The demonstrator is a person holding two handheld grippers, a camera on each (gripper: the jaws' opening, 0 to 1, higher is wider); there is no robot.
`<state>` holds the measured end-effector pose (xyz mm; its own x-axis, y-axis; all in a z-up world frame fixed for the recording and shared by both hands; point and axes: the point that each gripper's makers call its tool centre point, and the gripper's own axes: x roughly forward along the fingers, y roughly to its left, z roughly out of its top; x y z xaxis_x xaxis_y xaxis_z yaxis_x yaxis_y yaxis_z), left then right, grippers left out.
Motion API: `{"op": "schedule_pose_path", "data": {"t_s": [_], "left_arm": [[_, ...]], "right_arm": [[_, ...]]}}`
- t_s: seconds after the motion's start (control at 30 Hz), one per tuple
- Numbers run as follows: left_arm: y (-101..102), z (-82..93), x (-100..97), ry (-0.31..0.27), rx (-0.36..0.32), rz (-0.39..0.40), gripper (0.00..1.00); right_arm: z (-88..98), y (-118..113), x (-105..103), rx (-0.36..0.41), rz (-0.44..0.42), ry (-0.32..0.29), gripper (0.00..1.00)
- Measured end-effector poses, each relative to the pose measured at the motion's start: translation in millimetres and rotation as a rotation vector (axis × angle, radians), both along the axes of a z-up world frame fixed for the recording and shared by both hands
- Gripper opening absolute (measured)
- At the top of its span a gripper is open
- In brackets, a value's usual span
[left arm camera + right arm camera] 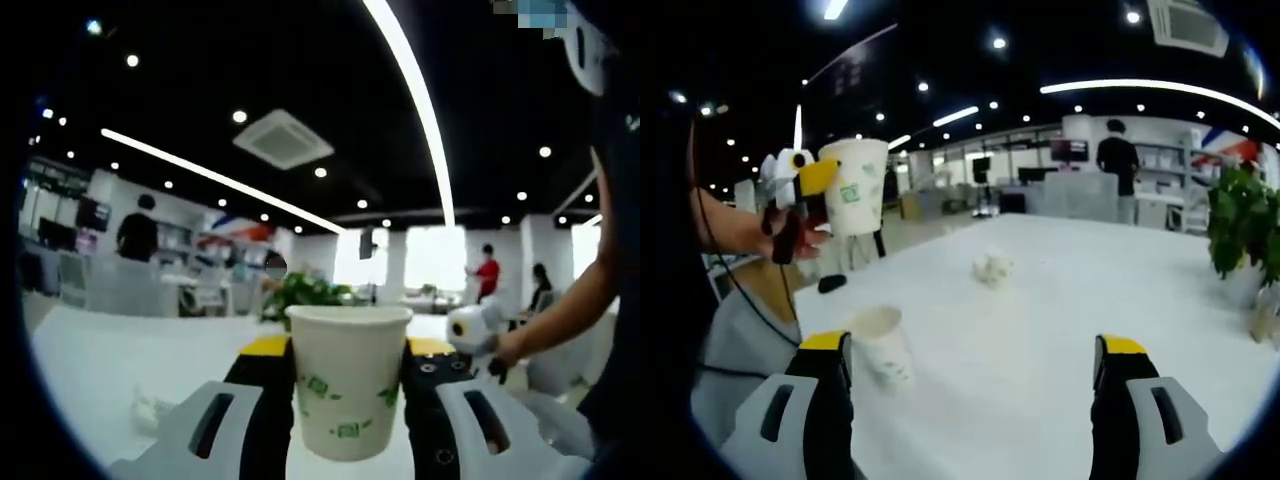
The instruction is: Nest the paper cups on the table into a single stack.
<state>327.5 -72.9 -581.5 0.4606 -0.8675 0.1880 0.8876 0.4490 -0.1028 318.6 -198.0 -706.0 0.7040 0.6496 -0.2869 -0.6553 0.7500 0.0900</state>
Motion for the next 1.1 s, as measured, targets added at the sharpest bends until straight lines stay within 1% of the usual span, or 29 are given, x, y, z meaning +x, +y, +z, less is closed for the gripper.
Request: {"op": "schedule_pose_path", "data": {"t_s": [0.1,0.23,0.37,0.53,0.7,0.87,1.0,1.1], "left_arm": [[0,-2.1,0.5,0.008,-0.006,-0.005,0.40],[-1,-10.7,0.2,0.017,0.003,-0.012,0.40],[-2,-22.3,1.3,0.024,0.021,-0.010,0.39],[-5,-34.6,3.3,0.039,0.027,-0.005,0.39],[-8,-54.5,2.2,0.059,0.043,-0.005,0.39],[-7,-72.9,-1.2,0.080,0.071,-0.009,0.39],[-6,-83.4,-4.5,0.094,0.092,-0.024,0.39],[-3,-89.0,-2.5,0.104,0.098,-0.021,0.39]], "right_arm": [[-0.9,1,0,0.000,0.001,0.002,0.99],[-0.8,1,1,0.002,-0.001,0.004,0.99],[-2.2,0,0,0.001,-0.002,0.007,0.99],[-4.6,0,-2,0.003,-0.004,0.013,0.99],[-8.1,-2,-5,-0.002,-0.008,0.022,0.99],[-7.8,-7,-6,-0.003,-0.020,0.025,0.99],[-8.7,-8,-6,-0.004,-0.023,0.029,0.99],[-9.1,-6,-7,-0.004,-0.022,0.030,0.99]]}}
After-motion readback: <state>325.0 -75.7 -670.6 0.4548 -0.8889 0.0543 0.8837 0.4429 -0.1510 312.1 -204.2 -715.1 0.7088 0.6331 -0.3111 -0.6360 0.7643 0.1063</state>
